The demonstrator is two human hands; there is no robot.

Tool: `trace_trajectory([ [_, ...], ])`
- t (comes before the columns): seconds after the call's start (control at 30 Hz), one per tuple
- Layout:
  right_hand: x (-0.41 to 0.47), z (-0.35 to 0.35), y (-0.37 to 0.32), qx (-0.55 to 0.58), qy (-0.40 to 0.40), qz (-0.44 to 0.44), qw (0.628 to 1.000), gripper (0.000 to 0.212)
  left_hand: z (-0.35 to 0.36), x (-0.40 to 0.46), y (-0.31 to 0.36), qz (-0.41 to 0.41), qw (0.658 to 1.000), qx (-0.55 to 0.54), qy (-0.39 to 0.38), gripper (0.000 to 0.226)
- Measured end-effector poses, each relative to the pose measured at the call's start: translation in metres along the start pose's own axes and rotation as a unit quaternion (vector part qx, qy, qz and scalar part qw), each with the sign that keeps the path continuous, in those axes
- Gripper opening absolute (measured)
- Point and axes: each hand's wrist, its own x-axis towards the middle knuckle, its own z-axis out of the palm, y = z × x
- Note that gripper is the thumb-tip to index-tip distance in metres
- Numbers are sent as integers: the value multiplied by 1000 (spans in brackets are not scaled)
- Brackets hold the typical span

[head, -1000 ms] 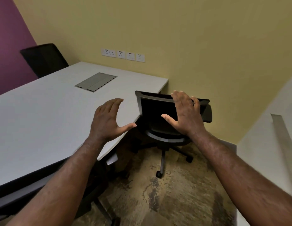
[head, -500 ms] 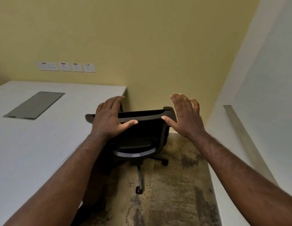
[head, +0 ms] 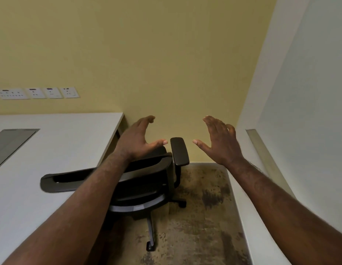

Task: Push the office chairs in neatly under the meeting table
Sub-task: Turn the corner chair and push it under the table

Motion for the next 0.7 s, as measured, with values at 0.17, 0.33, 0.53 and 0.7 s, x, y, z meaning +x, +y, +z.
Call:
trace_trajectory([
  [0.17,35,38,53,31,-42,-16,999,83,34,50,8,-59,996,-15,-67,97],
  [0.33,63,78,81,60,-86,-28,994,81,68,85,-4,-101,982,-31,-155,96],
  [0.53,91,133,96,109,-138,-24,984,73,110,116,-37,-124,965,-40,-229,92],
  [0.7,113,178,92,133,-193,-13,972,68,140,140,-76,-132,955,-28,-264,91],
])
